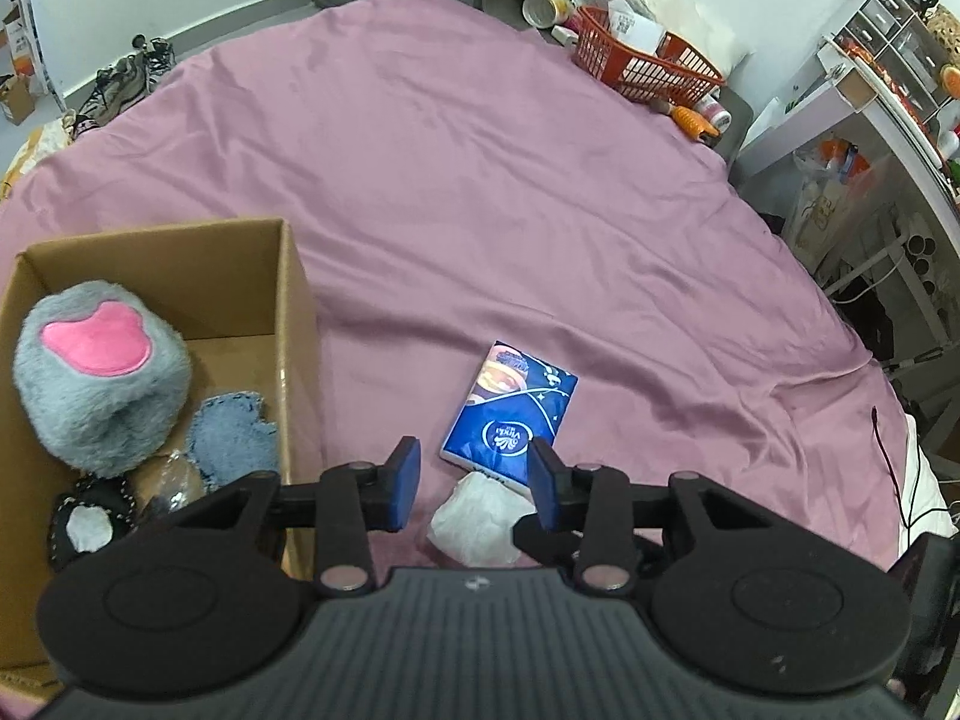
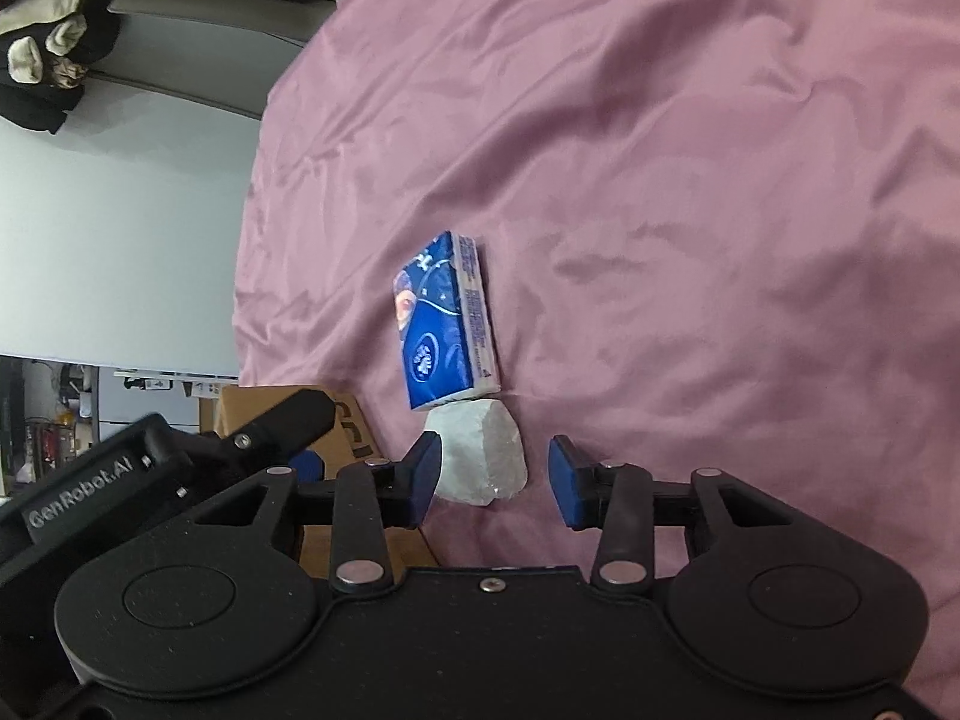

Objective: Organize soft objects
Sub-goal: 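Grasp the blue tissue pack with left tool while right grasps the white bag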

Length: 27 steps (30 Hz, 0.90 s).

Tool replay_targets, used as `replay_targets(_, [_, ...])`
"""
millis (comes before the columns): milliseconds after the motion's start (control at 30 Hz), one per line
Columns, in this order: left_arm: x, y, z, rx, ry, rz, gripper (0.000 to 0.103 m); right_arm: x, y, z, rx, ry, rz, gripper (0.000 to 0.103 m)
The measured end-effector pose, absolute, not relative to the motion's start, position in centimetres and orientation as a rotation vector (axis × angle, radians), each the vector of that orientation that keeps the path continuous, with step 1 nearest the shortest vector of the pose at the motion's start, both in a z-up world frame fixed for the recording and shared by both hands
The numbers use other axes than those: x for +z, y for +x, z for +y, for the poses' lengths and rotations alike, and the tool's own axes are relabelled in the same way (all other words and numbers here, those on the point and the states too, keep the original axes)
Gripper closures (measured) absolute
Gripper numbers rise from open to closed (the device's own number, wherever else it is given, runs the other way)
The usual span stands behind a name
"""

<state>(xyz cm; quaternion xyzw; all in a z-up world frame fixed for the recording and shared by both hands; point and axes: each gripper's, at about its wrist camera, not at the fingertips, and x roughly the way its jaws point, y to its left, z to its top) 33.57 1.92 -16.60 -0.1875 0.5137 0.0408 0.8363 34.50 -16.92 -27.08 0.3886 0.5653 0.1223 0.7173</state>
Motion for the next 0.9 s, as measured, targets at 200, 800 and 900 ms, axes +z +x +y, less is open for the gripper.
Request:
replay_targets(200, [-17.7, 34.7, 2.0, 0.089, -0.398, 1.109, 0.065, -28.1, 35.0, -16.3, 0.298, 0.902, 1.243, 0.075])
replay_targets(800, [-19.6, 37.5, -0.9, 0.05, -0.335, 1.141, 0.056, -26.7, 33.2, -19.6, 0.147, 0.939, 1.181, 0.077])
replay_targets(900, [-20.5, 37.7, -1.4, 0.044, -0.329, 1.161, 0.052, -26.5, 33.0, -20.4, 0.11, 0.942, 1.152, 0.082])
